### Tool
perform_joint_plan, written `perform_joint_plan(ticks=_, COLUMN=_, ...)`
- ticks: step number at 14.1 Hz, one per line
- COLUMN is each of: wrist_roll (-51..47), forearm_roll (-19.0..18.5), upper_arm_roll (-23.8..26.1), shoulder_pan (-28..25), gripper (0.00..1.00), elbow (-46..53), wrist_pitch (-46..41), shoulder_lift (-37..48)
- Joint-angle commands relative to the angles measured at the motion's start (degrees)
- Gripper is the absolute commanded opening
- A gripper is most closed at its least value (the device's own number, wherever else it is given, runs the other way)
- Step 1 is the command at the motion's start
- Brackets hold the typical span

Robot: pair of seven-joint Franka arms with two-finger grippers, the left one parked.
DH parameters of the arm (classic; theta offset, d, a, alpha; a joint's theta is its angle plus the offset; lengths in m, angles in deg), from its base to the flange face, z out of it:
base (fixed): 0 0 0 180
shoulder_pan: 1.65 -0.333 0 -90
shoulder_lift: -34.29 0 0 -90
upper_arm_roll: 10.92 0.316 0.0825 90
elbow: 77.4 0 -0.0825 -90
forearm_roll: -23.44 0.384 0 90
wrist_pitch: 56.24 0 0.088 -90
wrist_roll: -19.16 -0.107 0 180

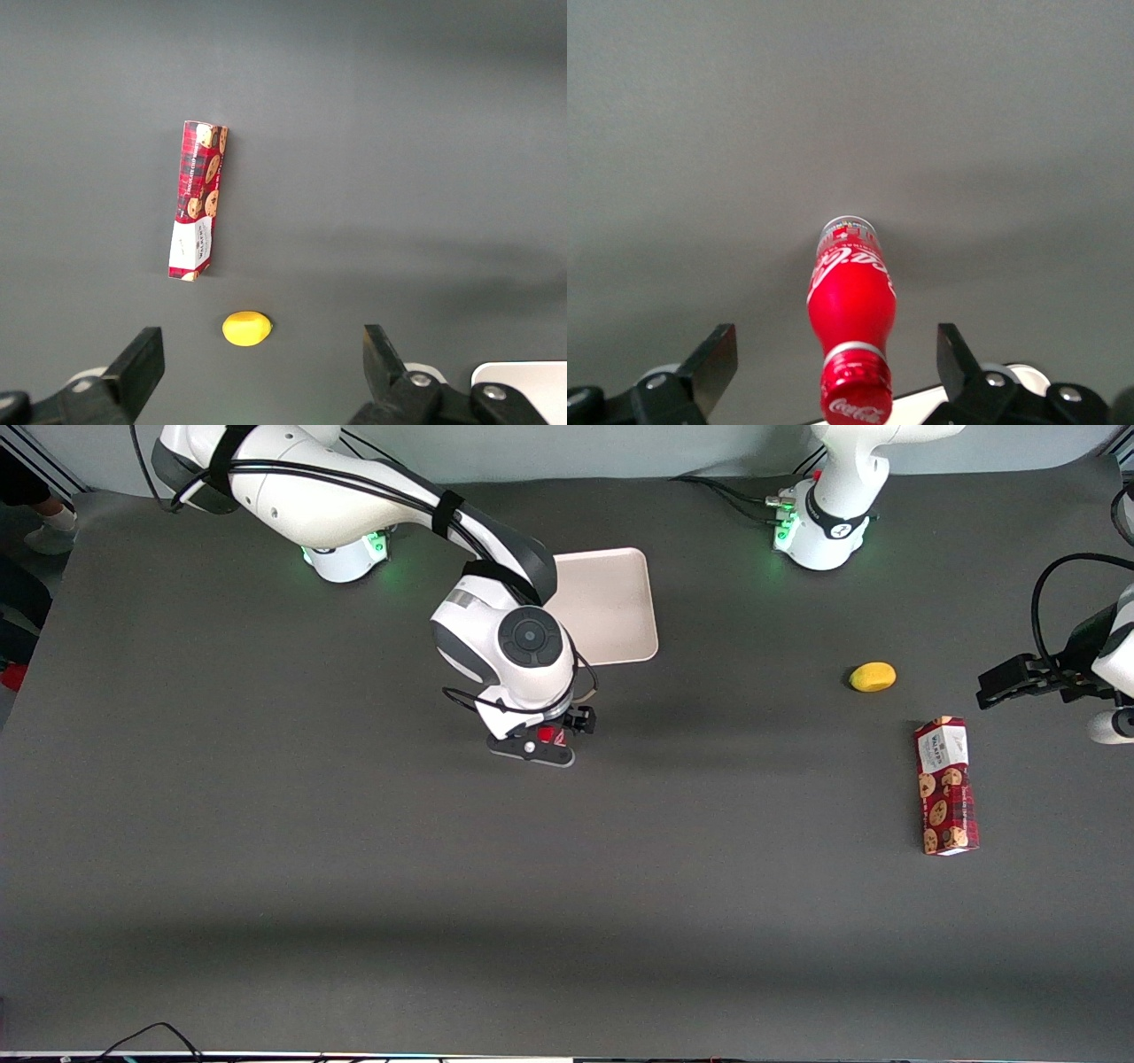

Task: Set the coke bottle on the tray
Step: 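Lower the open right gripper over the red Coca-Cola bottle, then close the right gripper around the bottle's neck and lift it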

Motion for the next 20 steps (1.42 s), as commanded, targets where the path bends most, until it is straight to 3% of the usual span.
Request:
perform_joint_plan(ticks=1, wrist_roll=-2.35, forearm_roll=-1.73, upper_arm_roll=0.78, shoulder_pan=1.02, gripper=0.87, elbow=-3.61, wrist_pitch=1.24, shoulder_lift=3.05)
perform_joint_plan(ticks=7, wrist_roll=-1.64, forearm_roll=-2.16, upper_arm_roll=0.86, shoulder_pan=1.11, gripper=0.44, elbow=-3.62, wrist_pitch=1.15, shoulder_lift=3.58)
perform_joint_plan(ticks=11, wrist_roll=-1.38, forearm_roll=-3.13, upper_arm_roll=0.86, shoulder_pan=1.11, gripper=0.03, elbow=-3.62, wrist_pitch=1.15, shoulder_lift=3.49)
perform_joint_plan(ticks=15, wrist_roll=4.06, forearm_roll=-2.52, upper_arm_roll=1.65, shoulder_pan=2.6, gripper=0.0, elbow=-3.0, wrist_pitch=-0.33, shoulder_lift=6.99)
perform_joint_plan(ticks=20, wrist_roll=12.23, forearm_roll=1.87, upper_arm_roll=3.76, shoulder_pan=3.83, gripper=0.0, elbow=8.49, wrist_pitch=-17.19, shoulder_lift=12.18)
